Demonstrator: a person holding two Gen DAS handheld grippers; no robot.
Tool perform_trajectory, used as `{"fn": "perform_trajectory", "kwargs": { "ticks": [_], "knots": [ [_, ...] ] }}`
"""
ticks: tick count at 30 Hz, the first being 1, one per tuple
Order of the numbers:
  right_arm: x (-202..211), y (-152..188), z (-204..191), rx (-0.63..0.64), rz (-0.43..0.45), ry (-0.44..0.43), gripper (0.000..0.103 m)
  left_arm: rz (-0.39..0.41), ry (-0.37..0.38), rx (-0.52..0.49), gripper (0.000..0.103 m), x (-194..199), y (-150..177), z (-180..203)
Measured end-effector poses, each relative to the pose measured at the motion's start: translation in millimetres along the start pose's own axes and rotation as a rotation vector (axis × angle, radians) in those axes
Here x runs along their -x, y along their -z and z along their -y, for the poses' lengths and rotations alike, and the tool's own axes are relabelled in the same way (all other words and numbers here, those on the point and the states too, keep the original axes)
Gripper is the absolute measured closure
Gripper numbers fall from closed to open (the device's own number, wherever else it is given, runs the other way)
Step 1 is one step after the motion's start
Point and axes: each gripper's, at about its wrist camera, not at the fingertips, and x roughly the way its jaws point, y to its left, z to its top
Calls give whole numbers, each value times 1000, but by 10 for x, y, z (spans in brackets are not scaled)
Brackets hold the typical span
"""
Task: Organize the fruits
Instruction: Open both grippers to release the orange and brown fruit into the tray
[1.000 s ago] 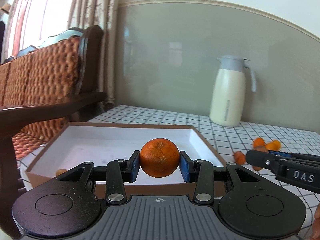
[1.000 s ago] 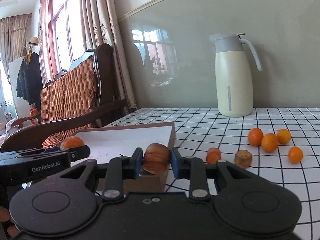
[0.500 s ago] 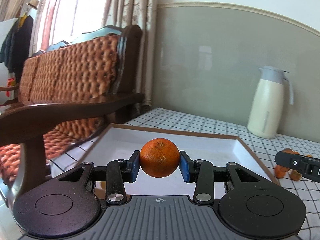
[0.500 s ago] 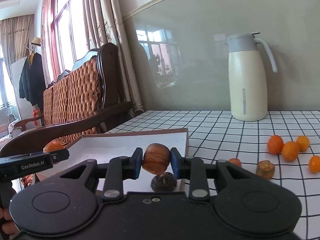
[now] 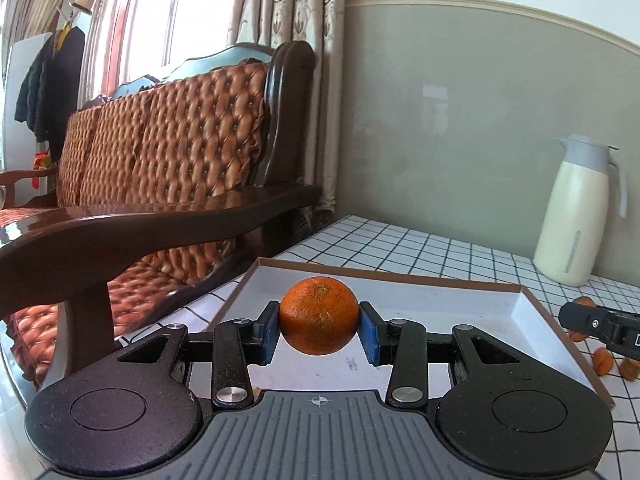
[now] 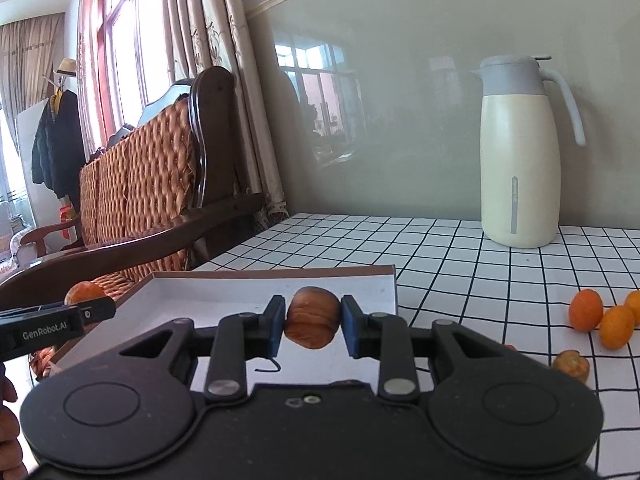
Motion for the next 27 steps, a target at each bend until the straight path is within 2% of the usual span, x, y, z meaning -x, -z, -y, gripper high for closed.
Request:
{"fn": "perform_trajectory", "kwargs": {
  "ticks": [11,13,14,15,16,17,19,21,23,25,27],
  "knots": [
    [-267,-42,5,6,-36,29,81,-30,-38,13,61,-255,-35,-20],
    [-273,-42,-1,11,-26,39,78,-35,-53,17,61,-295,-36,-25],
    [-250,-45,-5,12,-10,52,68,-33,-65,18,61,-310,-38,-26],
    [-225,-57,-2,9,8,58,49,-37,-66,18,58,-334,-51,-21],
    [-186,-65,0,5,30,55,39,-43,-55,21,34,-353,-67,-19],
    [-130,-75,-2,2,58,53,33,-36,-63,25,0,-345,-81,-11],
    [-46,-105,8,-7,95,54,31,38,-91,29,0,-234,-103,16],
    [46,-132,41,-38,135,43,14,101,-83,16,0,-127,-139,44],
    [135,-140,65,-49,172,41,6,146,-101,24,0,-34,-158,57],
    [176,-141,79,-41,191,35,6,183,-103,32,0,41,-167,55],
    [161,-120,95,-26,174,26,6,197,-111,14,0,90,-153,83]
  ]
}}
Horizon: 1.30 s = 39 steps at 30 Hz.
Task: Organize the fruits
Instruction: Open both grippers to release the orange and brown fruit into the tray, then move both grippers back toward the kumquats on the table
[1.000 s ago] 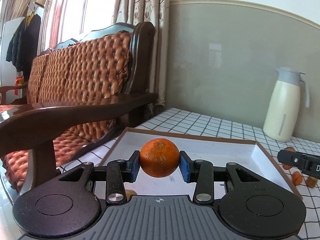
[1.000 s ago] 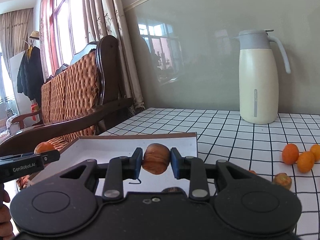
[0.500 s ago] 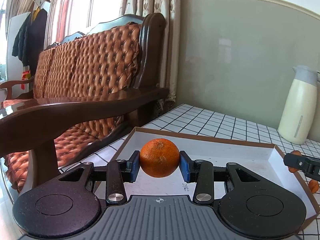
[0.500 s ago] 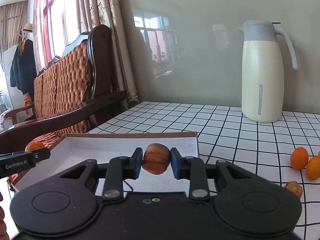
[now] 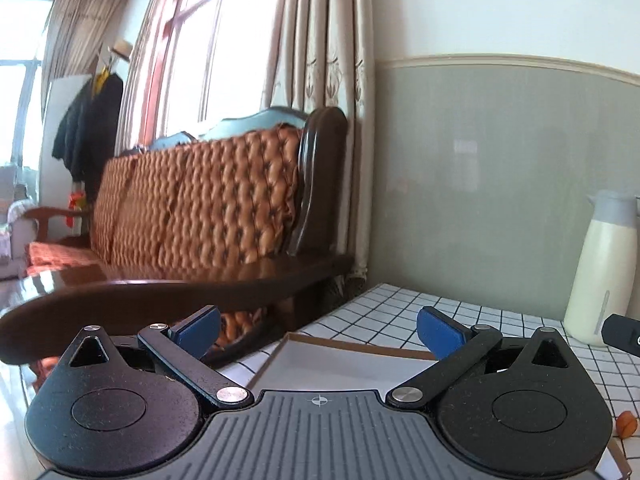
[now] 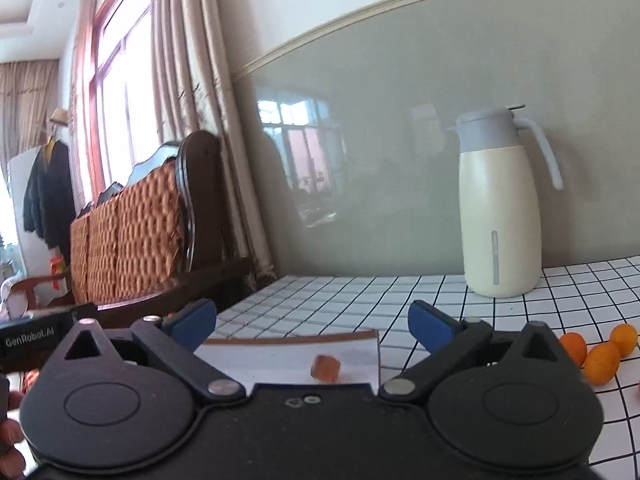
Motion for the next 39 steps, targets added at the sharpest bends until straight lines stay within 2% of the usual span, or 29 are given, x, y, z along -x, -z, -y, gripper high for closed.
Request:
{"fn": "perform_trajectory", "kwargs": {
  "ticks": [5,8,14,19,25,31,33,37,39],
  "knots": [
    [-25,79,88,-39,-64,-8,6,-40,-8,-68,0,18,72,84],
    [10,91,146,-59,-74,-5,6,-87,26,-72,0,14,93,125],
    [200,105,295,-46,-41,26,6,-146,37,-72,0,11,138,225],
    [326,111,471,-32,-69,50,6,-138,63,-87,0,87,162,381],
    [550,106,728,-33,-83,121,6,-117,146,-114,0,227,161,681],
    [738,77,1016,-48,-71,190,16,-94,270,-160,0,392,182,1131],
    [784,81,1104,-57,-74,211,26,-95,308,-168,0,451,204,1260],
    [850,94,1244,-71,-84,244,33,-92,387,-194,0,578,260,1534],
    [869,99,1290,-73,-91,258,42,-91,413,-208,0,631,293,1667]
  ]
}}
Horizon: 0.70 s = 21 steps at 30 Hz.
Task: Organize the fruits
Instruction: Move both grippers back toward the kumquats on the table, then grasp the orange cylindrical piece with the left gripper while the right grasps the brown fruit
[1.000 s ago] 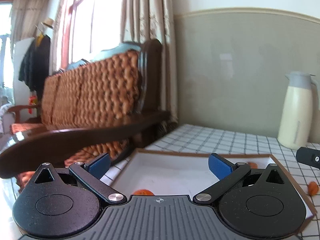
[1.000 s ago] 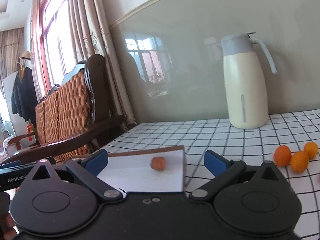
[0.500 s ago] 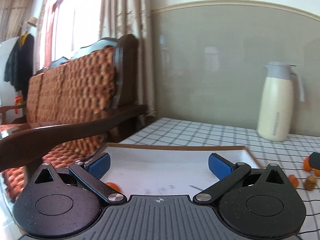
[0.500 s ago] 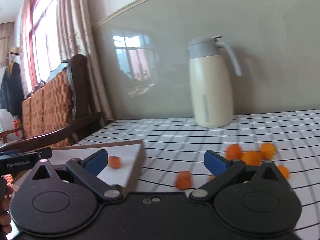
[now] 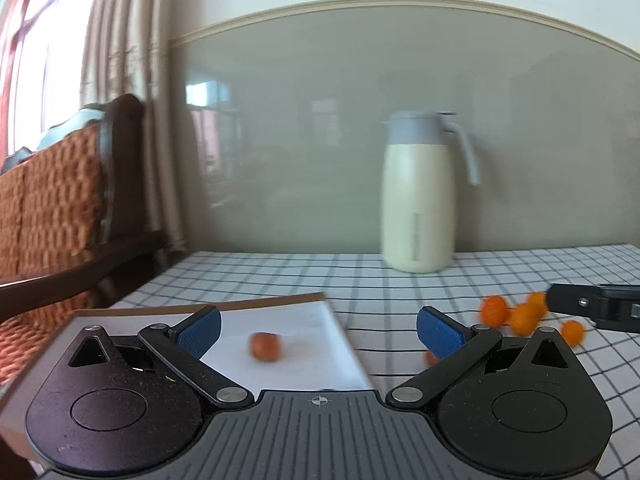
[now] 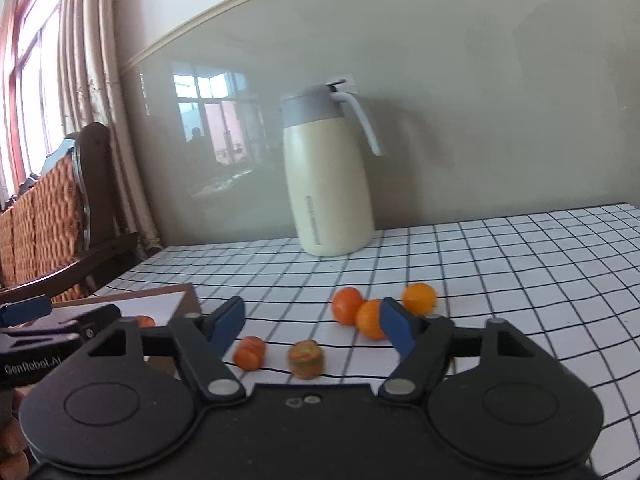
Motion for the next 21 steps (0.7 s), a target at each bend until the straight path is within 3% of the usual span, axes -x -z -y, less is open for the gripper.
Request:
{"fn": "perform_trajectory", "kwargs": {
  "ticks": [9,11,15,17,21],
  "knots": [
    [-17,36,136,-24,-37,15,57,-32,80,-32,0,-82,52,378],
    [-34,50,143,-18,-46,16,62,-45,92,-35,15,-114,59,419],
    [-81,82,163,-33,-71,6,66,-97,101,-44,20,-263,89,512],
    [-107,93,158,-32,-79,3,67,-113,108,-54,29,-315,106,560],
    [-152,102,145,-32,-90,-9,68,-154,122,-52,36,-402,146,635]
  ]
}}
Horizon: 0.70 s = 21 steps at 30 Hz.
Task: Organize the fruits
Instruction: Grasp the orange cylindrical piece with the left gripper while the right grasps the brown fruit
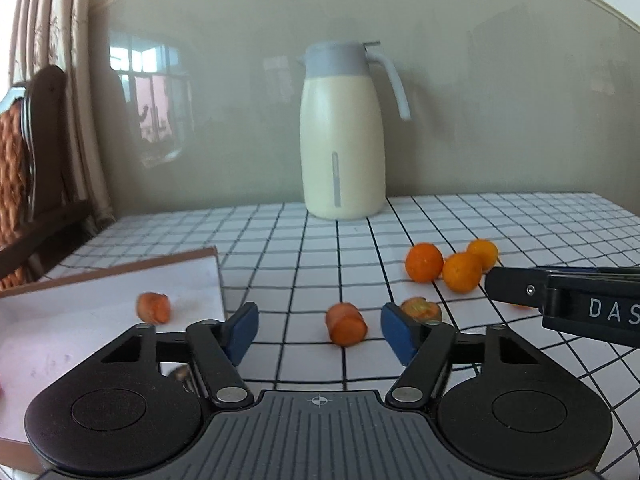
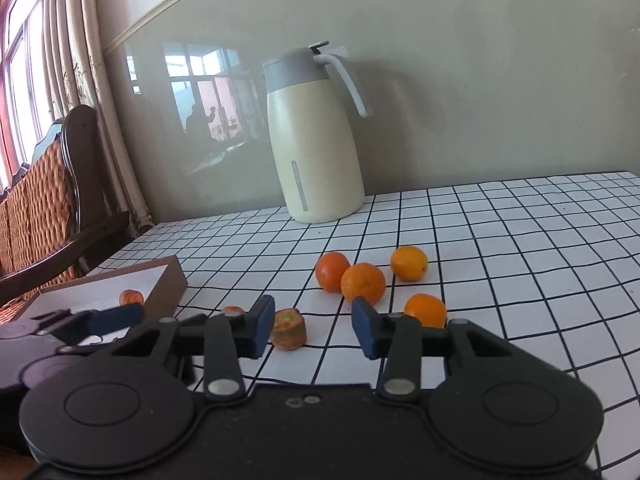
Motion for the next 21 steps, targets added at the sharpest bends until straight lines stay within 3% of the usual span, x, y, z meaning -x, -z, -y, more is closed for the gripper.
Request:
{"fn": "perform_trajectory", "kwargs": {
  "ticks": [21],
  "knots": [
    [-167,24,16,-23,-36,-16,67,-65,-21,4,43,-360,30,118]
  ]
}}
